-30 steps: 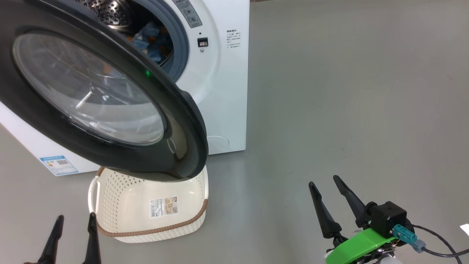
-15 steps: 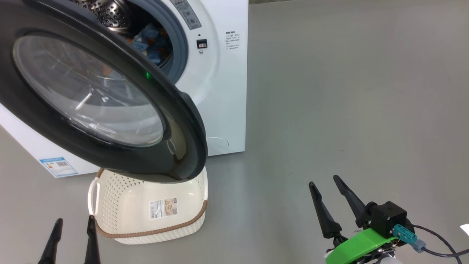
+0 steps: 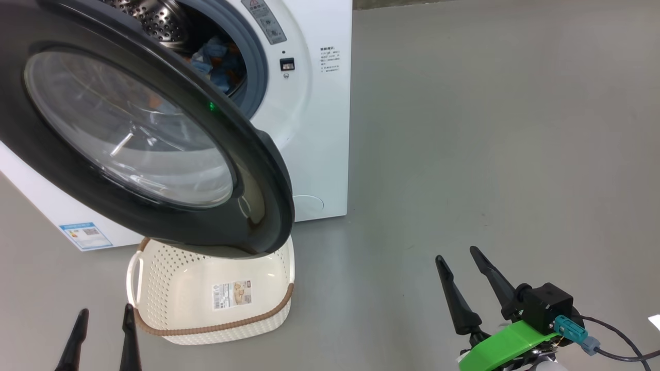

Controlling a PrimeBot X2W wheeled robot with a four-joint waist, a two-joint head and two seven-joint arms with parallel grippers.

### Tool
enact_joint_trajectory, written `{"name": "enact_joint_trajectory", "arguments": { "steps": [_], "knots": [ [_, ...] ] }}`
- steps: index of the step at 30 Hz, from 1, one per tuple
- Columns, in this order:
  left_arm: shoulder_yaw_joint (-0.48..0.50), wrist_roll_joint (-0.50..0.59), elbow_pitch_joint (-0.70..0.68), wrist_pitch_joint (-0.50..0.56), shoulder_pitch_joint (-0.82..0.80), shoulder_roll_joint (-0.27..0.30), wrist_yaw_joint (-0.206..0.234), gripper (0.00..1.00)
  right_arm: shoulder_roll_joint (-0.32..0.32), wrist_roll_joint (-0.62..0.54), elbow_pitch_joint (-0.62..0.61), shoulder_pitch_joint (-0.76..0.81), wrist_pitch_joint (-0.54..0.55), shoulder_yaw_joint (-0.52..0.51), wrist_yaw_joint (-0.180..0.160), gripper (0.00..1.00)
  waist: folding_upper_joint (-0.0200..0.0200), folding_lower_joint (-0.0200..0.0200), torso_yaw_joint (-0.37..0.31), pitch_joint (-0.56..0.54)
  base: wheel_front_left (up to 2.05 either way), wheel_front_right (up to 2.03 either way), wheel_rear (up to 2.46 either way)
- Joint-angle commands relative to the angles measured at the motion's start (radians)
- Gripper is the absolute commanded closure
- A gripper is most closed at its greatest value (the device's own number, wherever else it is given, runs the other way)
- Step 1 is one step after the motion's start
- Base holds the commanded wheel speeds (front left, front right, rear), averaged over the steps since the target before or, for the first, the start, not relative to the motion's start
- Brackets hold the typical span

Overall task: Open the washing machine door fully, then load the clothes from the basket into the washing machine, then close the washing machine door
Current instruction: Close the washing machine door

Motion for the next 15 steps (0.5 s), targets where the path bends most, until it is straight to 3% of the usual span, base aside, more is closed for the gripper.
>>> {"name": "enact_joint_trajectory", "arguments": {
  "steps": [1, 2, 3, 10, 15],
  "knots": [
    [0.035, 0.003, -0.021, -0.012, -0.005, 0.008, -0.002, 0.00, 0.002, -0.002, -0.023, -0.008, -0.012, 0.020, 0.006, 0.13, 0.0000, 0.0000, 0.000, -0.001, 0.00, 0.00, 0.00],
    [0.035, 0.003, -0.021, -0.012, -0.004, 0.008, -0.002, 0.00, 0.002, -0.002, -0.025, -0.008, -0.012, 0.019, 0.006, 0.67, 0.0000, 0.0000, 0.000, -0.002, 0.00, 0.00, 0.00],
    [0.035, 0.003, -0.021, -0.012, -0.003, 0.008, -0.002, 0.00, 0.002, -0.004, -0.025, -0.008, -0.012, 0.017, 0.006, 1.00, 0.0000, 0.0000, 0.000, -0.003, 0.00, 0.00, 0.00],
    [0.034, 0.007, -0.021, -0.012, 0.000, 0.007, -0.003, 0.00, 0.004, -0.006, -0.057, -0.016, -0.012, 0.001, 0.006, 1.00, 0.0000, 0.0000, 0.007, -0.004, 0.00, 0.00, 0.00],
    [0.039, 0.011, -0.020, -0.012, 0.003, 0.006, -0.003, 0.00, 0.005, 0.000, -0.183, -0.041, -0.012, -0.003, 0.006, 1.00, 0.0000, 0.0000, 0.016, -0.003, 0.00, 0.00, 0.00]
  ]
}}
